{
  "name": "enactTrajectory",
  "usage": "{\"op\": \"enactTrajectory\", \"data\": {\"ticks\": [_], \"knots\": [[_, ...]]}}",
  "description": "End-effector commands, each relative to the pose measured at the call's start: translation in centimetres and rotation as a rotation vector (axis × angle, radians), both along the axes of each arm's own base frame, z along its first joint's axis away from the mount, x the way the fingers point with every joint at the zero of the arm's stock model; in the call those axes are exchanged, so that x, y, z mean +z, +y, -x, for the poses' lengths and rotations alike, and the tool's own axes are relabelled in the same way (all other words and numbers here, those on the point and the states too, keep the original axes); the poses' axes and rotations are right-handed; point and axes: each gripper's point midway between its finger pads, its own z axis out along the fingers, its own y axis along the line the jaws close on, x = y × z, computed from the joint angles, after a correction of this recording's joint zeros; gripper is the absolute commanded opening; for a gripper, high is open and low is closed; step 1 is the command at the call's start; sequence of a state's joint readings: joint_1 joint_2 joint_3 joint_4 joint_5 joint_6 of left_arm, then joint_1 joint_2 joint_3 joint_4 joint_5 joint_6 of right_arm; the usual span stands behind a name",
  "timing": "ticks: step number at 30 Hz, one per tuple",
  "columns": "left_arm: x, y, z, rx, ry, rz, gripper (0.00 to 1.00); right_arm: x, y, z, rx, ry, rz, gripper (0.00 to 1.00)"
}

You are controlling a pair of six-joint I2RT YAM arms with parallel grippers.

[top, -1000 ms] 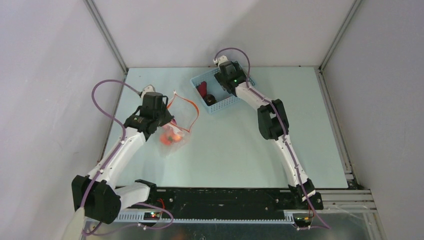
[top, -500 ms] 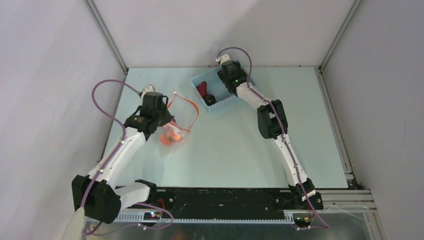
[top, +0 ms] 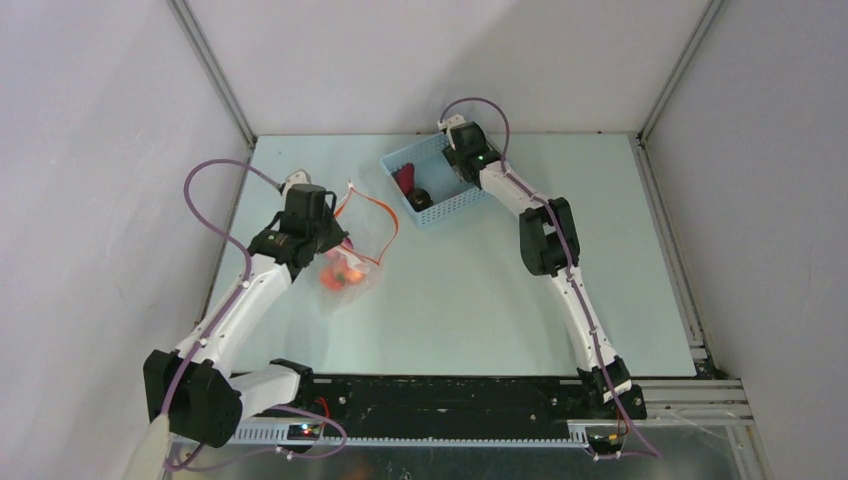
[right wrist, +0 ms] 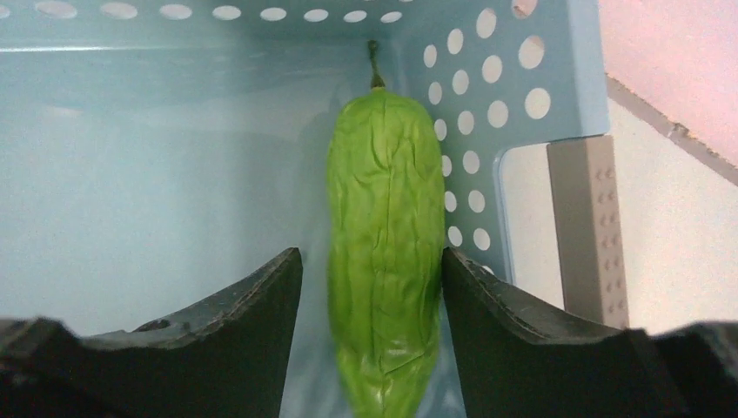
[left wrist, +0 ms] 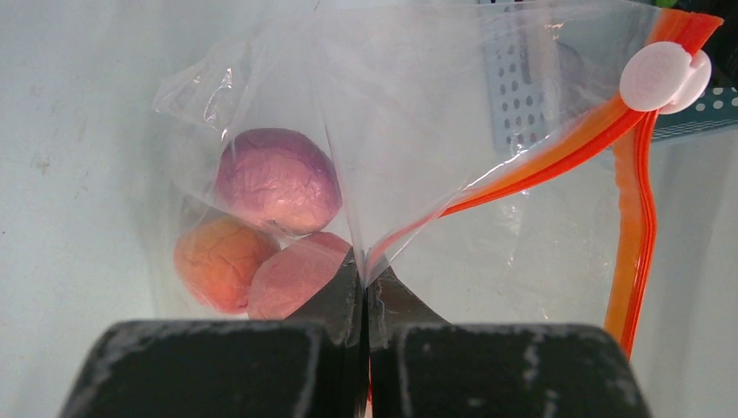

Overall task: Place the food in the zip-top bag and seal the zipper
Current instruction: Pick up the fake vegetable from the bin.

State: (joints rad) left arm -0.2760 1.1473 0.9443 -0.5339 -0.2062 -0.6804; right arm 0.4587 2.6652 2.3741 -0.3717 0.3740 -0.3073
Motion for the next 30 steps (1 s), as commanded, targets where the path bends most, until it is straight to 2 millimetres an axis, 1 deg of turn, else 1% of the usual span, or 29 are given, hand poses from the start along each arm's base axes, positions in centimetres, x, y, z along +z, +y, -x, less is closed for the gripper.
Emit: {"op": "enactTrajectory", "data": {"ticks": [1, 5, 6, 7, 8, 9, 11, 15, 17, 18, 19, 20, 21, 22, 28, 30], "knots": [[0.7, 0.3, 0.0, 0.005, -0.029, 0.001, 0.0, 1.7, 0.8, 0.1, 0.047, 0.008, -0.036, 0.61], [0.8, 0.4, 0.1, 0.007, -0.033, 0.001, 0.0, 2.0, 0.6, -0.2, 0.032, -0.011, -0.029, 0.48], [0.8, 0.4, 0.1, 0.008, -0.033, 0.002, 0.0, 2.1, 0.6, -0.4, 0.028, -0.019, -0.031, 0.4], [0.8, 0.4, 0.2, 0.008, -0.031, 0.002, 0.0, 2.2, 0.5, -0.4, 0.024, -0.023, -0.032, 0.38], [0.9, 0.4, 0.2, 0.008, -0.035, 0.004, 0.0, 2.9, 0.6, -0.6, 0.022, -0.043, -0.042, 0.35], [0.8, 0.4, 0.2, 0.009, -0.035, 0.003, 0.0, 2.6, 0.6, -0.5, 0.022, -0.041, -0.046, 0.34], [0.9, 0.4, 0.2, 0.01, -0.036, 0.004, 0.0, 3.3, 1.1, -0.6, 0.028, -0.064, -0.085, 0.33], [0.9, 0.5, 0.3, 0.013, -0.035, 0.001, 0.0, 6.0, 2.1, -0.7, 0.039, -0.118, -0.188, 0.29], [0.9, 0.5, 0.3, 0.013, -0.036, 0.002, 0.0, 8.7, 2.4, -0.6, 0.04, -0.167, -0.241, 0.26], [0.9, 0.5, 0.3, 0.014, -0.037, 0.003, 0.0, 8.8, 2.5, -0.4, 0.044, -0.165, -0.253, 0.26], [0.9, 0.5, 0.3, 0.015, -0.038, 0.004, 0.0, 9.5, 2.7, -0.4, 0.04, -0.182, -0.282, 0.22], [0.9, 0.5, 0.3, 0.014, -0.037, 0.005, 0.0, 10.2, 2.8, 0.1, 0.042, -0.184, -0.31, 0.21], [0.9, 0.5, 0.3, 0.013, -0.039, 0.006, 0.0, 12.2, 3.0, 0.2, 0.048, -0.218, -0.34, 0.2], [0.9, 0.4, 0.3, 0.011, -0.039, 0.009, 0.0, 11.8, 3.2, 0.7, 0.053, -0.202, -0.36, 0.19], [0.9, 0.2, 0.1, 0.007, -0.039, 0.015, 0.0, 16.1, 4.5, 3.2, 0.121, -0.236, -0.492, 0.18], [1.0, 0.1, 0.1, 0.006, -0.039, 0.017, 0.0, 17.4, 4.9, 4.4, 0.142, -0.236, -0.528, 0.18]]}}
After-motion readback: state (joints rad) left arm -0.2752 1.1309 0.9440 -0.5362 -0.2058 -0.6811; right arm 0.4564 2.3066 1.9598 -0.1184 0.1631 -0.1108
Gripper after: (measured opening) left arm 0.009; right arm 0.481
